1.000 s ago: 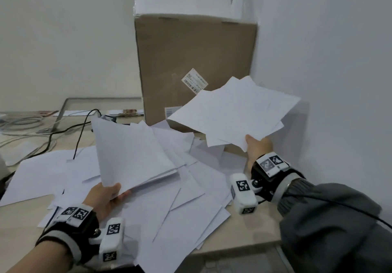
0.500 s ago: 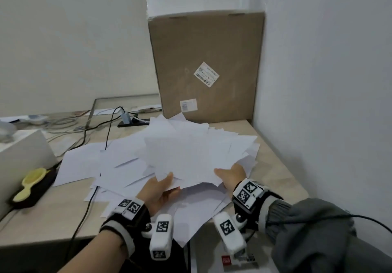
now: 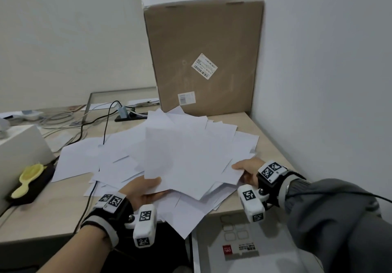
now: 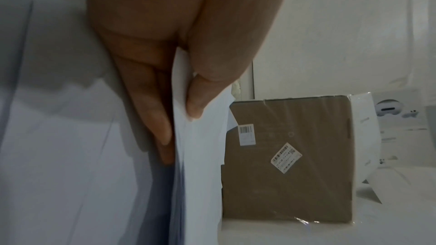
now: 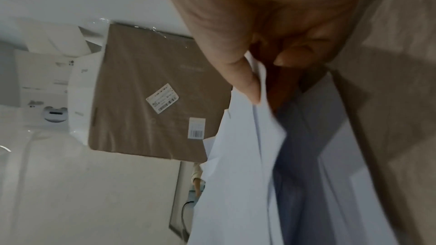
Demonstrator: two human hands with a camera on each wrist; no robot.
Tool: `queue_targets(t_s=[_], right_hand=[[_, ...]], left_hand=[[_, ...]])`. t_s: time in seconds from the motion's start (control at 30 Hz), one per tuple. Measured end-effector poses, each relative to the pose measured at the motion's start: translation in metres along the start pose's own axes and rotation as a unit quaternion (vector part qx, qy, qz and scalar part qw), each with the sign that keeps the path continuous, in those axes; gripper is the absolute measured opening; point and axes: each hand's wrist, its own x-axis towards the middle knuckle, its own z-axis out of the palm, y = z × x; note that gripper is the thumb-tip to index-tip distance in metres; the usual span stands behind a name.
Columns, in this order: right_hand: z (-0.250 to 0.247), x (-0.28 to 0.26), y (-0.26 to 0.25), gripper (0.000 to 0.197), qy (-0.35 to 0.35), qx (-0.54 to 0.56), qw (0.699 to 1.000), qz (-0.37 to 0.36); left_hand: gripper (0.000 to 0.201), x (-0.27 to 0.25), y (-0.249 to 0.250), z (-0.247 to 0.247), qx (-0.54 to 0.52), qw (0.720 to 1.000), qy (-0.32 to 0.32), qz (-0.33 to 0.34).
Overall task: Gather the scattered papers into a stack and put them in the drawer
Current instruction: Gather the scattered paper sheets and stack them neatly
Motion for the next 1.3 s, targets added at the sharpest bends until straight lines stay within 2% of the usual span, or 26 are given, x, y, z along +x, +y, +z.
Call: queue_targets(t_s=[0.1,0.13,0.2,0.3,0.37,0.43,0.53,0.63,0.7,0.93,1.03,1.13,1.23,1.3], right_hand=[[-0.015,-0.005,-0.008,0.014,0.071,-0.049,0.995,-0.05],[-0.02,-0.008,-0.011,0.011,0.097,-0.032,0.991,-0.081],[-0.028,-0.013,-0.018,0.025,0.155,0.035,0.978,-0.135],[-0.034,-0.026,-0.036,0.014,0.199,0.067,0.962,-0.176],[-0.035,-0.029,-0.051,0.019,0.216,0.1,0.951,-0.199],[-0.032,-0.036,-0.064,0.013,0.205,0.126,0.945,-0.222],[-0.017,-0.042,-0.071,0.004,0.136,0.13,0.961,-0.203],[0.0,-0.039,-0.063,0.022,0.053,0.086,0.979,-0.179],[0.01,-0.039,-0.055,0.029,0.023,0.059,0.984,-0.165],[0.026,-0.041,-0.074,0.026,-0.03,0.065,0.98,-0.183],[0.035,-0.041,-0.073,0.028,-0.013,0.024,0.982,-0.189],[0.044,-0.031,-0.051,0.03,0.032,-0.078,0.983,-0.163],[0.048,-0.025,-0.028,0.029,0.039,-0.235,0.959,-0.156],[0.048,-0.022,-0.024,0.031,0.036,-0.273,0.948,-0.16]], left_hand=[[0.024,-0.003,0.006,-0.009,0.032,0.999,-0.005,-0.006],[0.022,-0.004,0.008,-0.011,0.042,0.999,-0.002,-0.005],[0.024,-0.005,0.009,-0.015,0.045,0.999,0.004,-0.005],[0.028,-0.003,0.01,-0.016,0.038,0.999,0.019,-0.002],[0.024,-0.004,0.01,-0.013,0.042,0.999,0.033,-0.003],[0.017,-0.007,0.01,-0.01,0.042,0.999,0.032,-0.005],[0.012,-0.009,0.01,-0.01,0.036,0.999,0.026,-0.005],[0.011,-0.008,0.009,-0.011,0.019,0.999,0.028,0.0],[0.01,-0.006,0.008,-0.012,0.011,0.999,0.031,0.003],[0.013,-0.002,0.007,-0.014,-0.016,1.0,0.024,0.004],[0.011,-0.003,0.006,-0.013,-0.015,1.0,0.021,0.014],[0.009,-0.003,0.005,-0.014,-0.012,1.0,0.019,0.021],[0.013,-0.002,0.003,-0.016,-0.02,0.999,0.012,0.028],[0.017,0.0,0.002,-0.019,-0.022,0.999,0.008,0.035]])
